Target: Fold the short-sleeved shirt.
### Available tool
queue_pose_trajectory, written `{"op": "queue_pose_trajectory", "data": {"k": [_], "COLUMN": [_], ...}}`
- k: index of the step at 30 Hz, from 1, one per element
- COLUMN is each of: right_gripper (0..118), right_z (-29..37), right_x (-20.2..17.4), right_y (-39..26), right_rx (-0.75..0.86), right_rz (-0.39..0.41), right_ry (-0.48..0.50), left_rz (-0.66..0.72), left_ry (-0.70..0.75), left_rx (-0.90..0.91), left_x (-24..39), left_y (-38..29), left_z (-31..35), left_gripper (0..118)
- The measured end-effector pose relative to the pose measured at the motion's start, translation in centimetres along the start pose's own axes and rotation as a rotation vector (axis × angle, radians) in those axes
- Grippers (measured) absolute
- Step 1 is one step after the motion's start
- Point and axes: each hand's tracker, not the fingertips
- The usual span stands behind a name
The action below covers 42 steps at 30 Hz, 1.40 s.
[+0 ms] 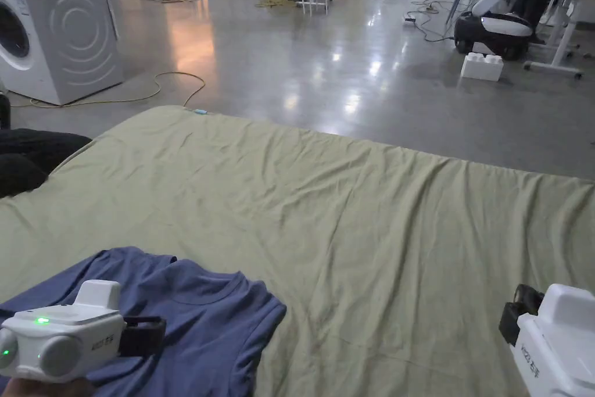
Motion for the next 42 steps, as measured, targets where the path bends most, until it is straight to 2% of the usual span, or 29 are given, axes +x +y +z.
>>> {"op": "queue_pose_trajectory", "data": {"k": [5,6,9,10,12,13,15,17,18,19,23,27,31,37,42], "right_gripper": [1,1,1,1,1,1,1,1,1,1,1,1,1,1,1], "right_z": [-0.5,-0.5,-0.5,-0.4,-0.3,-0.3,-0.2,-0.2,-0.2,-0.2,0.1,0.3,0.6,1.5,2.4], "right_x": [-1.0,-1.1,-1.2,-1.2,-1.0,-0.8,-0.6,-0.3,-0.2,-0.2,0.0,0.3,0.4,0.5,1.2], "right_y": [-0.9,-1.0,-1.1,-1.1,-1.1,-1.1,-1.2,-1.3,-1.3,-1.4,-1.7,-1.7,-1.4,-0.7,-0.1], "right_rx": [-0.031,-0.036,-0.045,-0.047,-0.049,-0.05,-0.047,-0.05,-0.054,-0.059,-0.067,-0.063,-0.05,-0.008,0.02], "right_rz": [0.009,0.012,0.02,0.025,0.034,0.041,0.046,0.046,0.045,0.044,0.045,0.05,0.042,0.038,0.022], "right_ry": [0.01,0.011,0.011,0.007,0.002,-0.002,-0.01,-0.017,-0.019,-0.021,-0.025,-0.026,-0.026,-0.029,-0.029], "left_rz": [0.026,0.029,0.015,-0.007,-0.014,-0.009,-0.006,-0.048,-0.085,-0.115,-0.058,-0.074,0.026,0.017,-0.059], "left_ry": [0.035,0.033,0.0,-0.004,0.024,0.025,0.025,0.038,0.059,0.084,0.074,0.059,0.042,0.012,-0.04], "left_rx": [-0.14,-0.167,-0.246,-0.291,-0.176,-0.216,-0.218,-0.167,-0.155,-0.164,-0.147,-0.039,0.119,0.368,0.506], "left_x": [-1.3,-1.2,-0.8,-0.5,-0.1,0.1,0.3,0.9,1.1,1.4,1.1,1.3,0.6,2.0,6.4], "left_y": [-1.6,-2.1,-3.8,-4.7,-5.2,-4.8,-4.5,-4.3,-4.2,-4.3,-4.5,-3.1,0.6,8.0,14.4], "left_z": [-4.3,-5.2,-7.6,-8.4,-7.6,-7.6,-7.0,-6.6,-6.8,-6.9,-6.9,-4.9,-1.5,4.6,10.1], "left_gripper": [112,108,82,83,82,82,74,37,15,9,7,6,5,5,5]}}
